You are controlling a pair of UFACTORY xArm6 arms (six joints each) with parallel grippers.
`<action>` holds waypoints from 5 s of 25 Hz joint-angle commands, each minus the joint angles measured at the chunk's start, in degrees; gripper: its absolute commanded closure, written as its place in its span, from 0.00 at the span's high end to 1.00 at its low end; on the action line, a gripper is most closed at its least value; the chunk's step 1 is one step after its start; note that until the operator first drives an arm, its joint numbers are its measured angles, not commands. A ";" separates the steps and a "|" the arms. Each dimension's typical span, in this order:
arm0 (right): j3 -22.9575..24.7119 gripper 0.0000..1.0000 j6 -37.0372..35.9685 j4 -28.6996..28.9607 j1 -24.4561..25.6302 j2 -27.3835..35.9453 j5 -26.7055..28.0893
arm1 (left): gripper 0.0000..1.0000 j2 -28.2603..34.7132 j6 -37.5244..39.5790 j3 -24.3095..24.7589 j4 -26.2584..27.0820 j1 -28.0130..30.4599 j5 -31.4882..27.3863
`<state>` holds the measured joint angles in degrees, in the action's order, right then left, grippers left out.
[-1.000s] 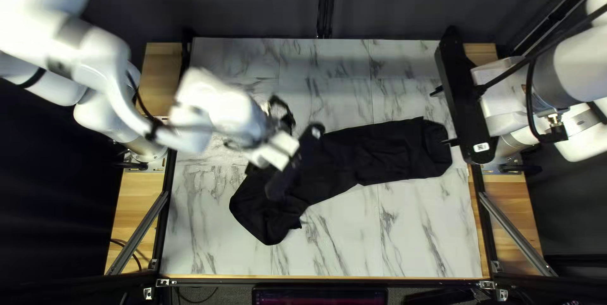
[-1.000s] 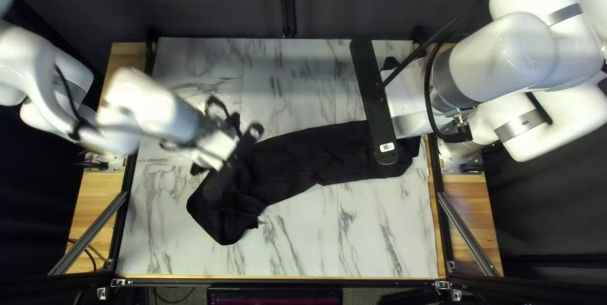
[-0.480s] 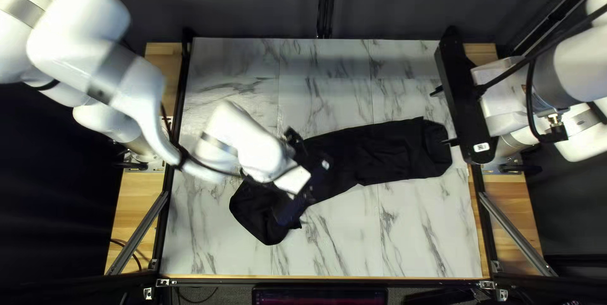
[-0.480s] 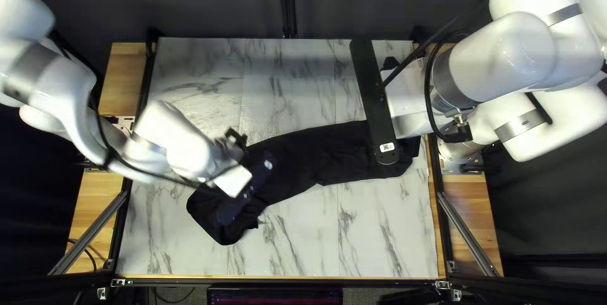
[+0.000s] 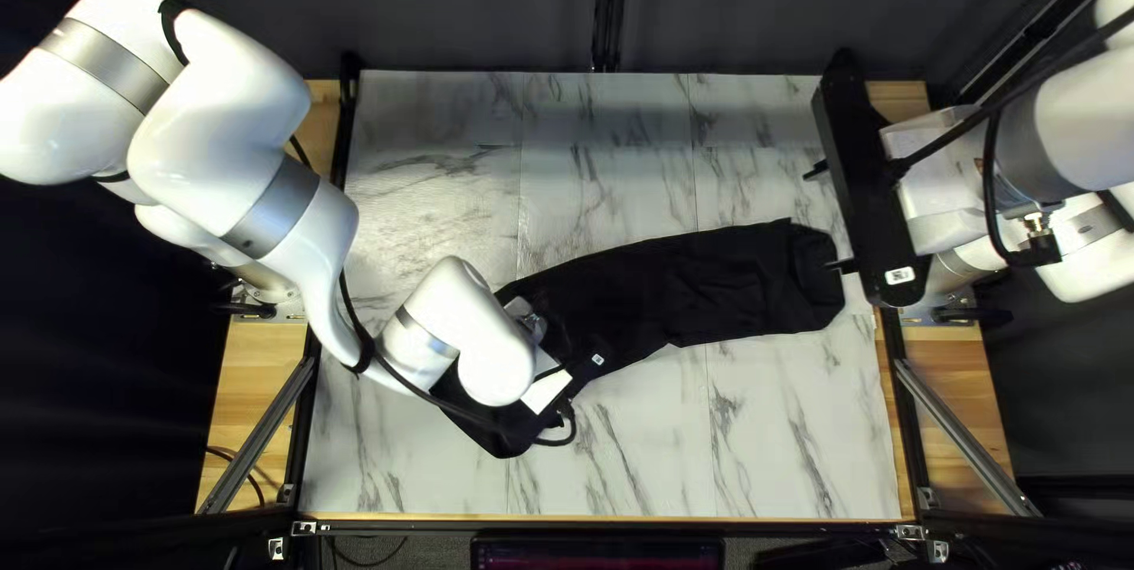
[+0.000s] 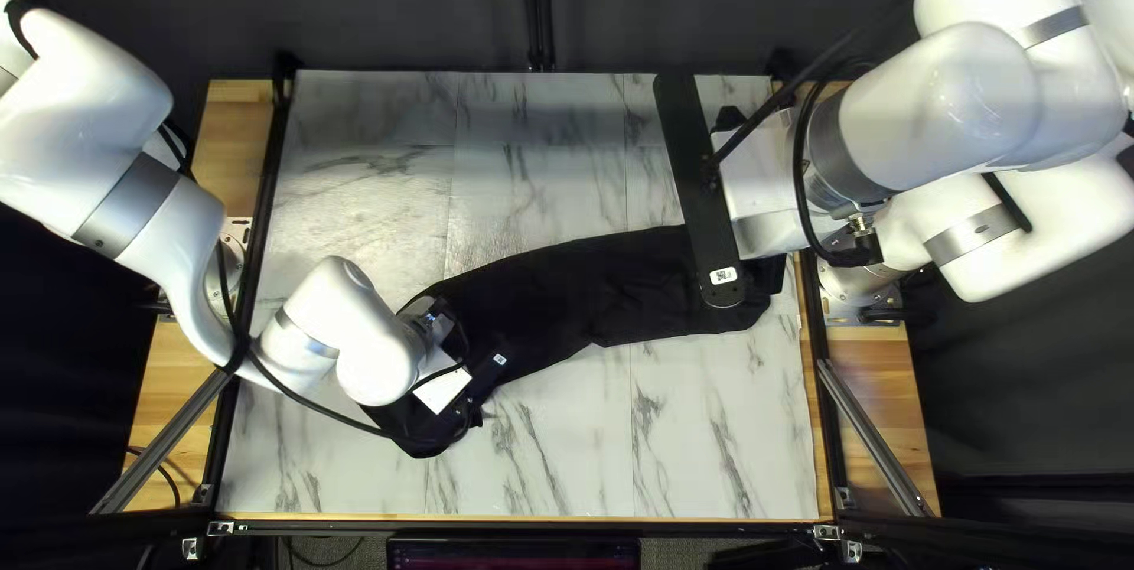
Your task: Fold t-shirt
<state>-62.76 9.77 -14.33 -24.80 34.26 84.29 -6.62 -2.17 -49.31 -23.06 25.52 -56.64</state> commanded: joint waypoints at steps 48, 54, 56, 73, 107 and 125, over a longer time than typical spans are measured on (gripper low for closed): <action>0.00 1.00 0.00 0.00 0.00 0.00 0.00 | 0.67 -0.65 0.21 3.70 -5.89 -1.48 8.14; 0.00 1.00 0.00 0.00 0.00 0.00 0.00 | 0.00 0.84 -0.29 3.49 -5.61 -1.14 6.37; 0.00 1.00 0.00 0.00 0.00 0.00 0.00 | 0.00 1.84 0.00 3.55 -5.56 -0.59 5.13; 0.00 1.00 0.00 0.00 0.00 0.00 0.00 | 1.00 2.50 1.25 2.11 -5.16 2.00 2.27; 0.00 1.00 0.00 0.00 0.00 0.00 0.00 | 0.00 -2.46 0.33 1.53 -5.34 -1.36 5.75; 0.00 1.00 0.00 0.00 0.00 0.00 0.00 | 0.00 4.82 8.32 -2.12 -1.55 6.61 -13.16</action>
<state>-62.76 9.77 -14.33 -24.80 34.26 84.29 -3.00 2.97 -49.31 -26.69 29.89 -63.78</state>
